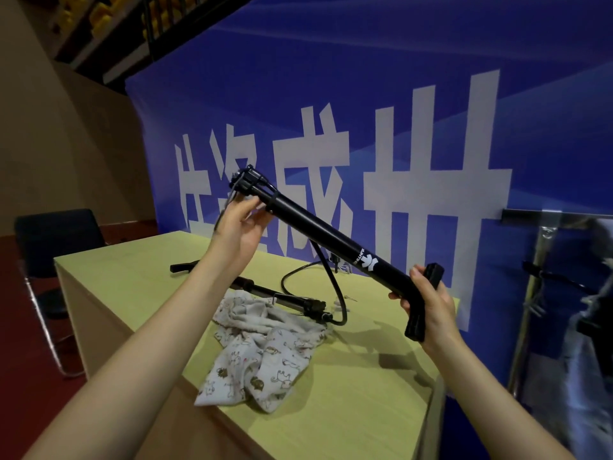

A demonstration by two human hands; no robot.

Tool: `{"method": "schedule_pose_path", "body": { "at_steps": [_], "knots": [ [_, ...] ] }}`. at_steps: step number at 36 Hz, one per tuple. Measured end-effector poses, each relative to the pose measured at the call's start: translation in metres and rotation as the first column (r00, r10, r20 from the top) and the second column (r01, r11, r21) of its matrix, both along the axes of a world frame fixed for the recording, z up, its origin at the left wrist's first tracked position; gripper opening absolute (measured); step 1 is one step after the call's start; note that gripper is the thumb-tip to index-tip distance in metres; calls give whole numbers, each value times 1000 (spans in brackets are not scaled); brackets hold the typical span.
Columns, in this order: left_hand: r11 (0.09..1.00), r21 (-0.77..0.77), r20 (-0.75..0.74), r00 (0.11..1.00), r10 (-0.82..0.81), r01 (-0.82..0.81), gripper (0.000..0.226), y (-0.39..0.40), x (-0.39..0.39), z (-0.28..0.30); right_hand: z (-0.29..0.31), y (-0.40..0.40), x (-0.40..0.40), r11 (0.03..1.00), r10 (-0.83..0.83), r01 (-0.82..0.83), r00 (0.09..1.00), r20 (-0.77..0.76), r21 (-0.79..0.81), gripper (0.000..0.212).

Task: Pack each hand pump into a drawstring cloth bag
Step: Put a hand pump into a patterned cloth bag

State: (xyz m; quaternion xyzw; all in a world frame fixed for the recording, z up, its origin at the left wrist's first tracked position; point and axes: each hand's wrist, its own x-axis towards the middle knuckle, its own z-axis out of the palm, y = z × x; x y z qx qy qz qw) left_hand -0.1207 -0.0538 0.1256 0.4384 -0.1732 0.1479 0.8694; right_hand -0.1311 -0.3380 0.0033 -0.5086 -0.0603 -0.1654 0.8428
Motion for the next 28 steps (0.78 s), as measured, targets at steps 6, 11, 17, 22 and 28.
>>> {"method": "schedule_pose_path", "body": {
  "at_steps": [6,11,17,22,28],
  "knots": [
    [918,-350,-85,970,-228,185,34,24,-4,-9,0,-4,-3,999,-17,18,1000,22,-36,64],
    [995,31,-274,958,-80,92,57,38,-11,7,-2,-8,-4,993,-30,34,999,43,-111,63],
    [887,456,-225,955,196,-75,18,36,-11,8,-9,-8,2,987,-37,46,998,60,-157,38],
    [838,532,-178,951,251,-122,20,23,-14,-8,-10,-1,2,979,-34,50,996,83,-197,34],
    [855,506,-198,951,239,-109,19,18,-14,-20,-12,-2,1,971,-38,62,994,104,-232,38]
  ]
}}
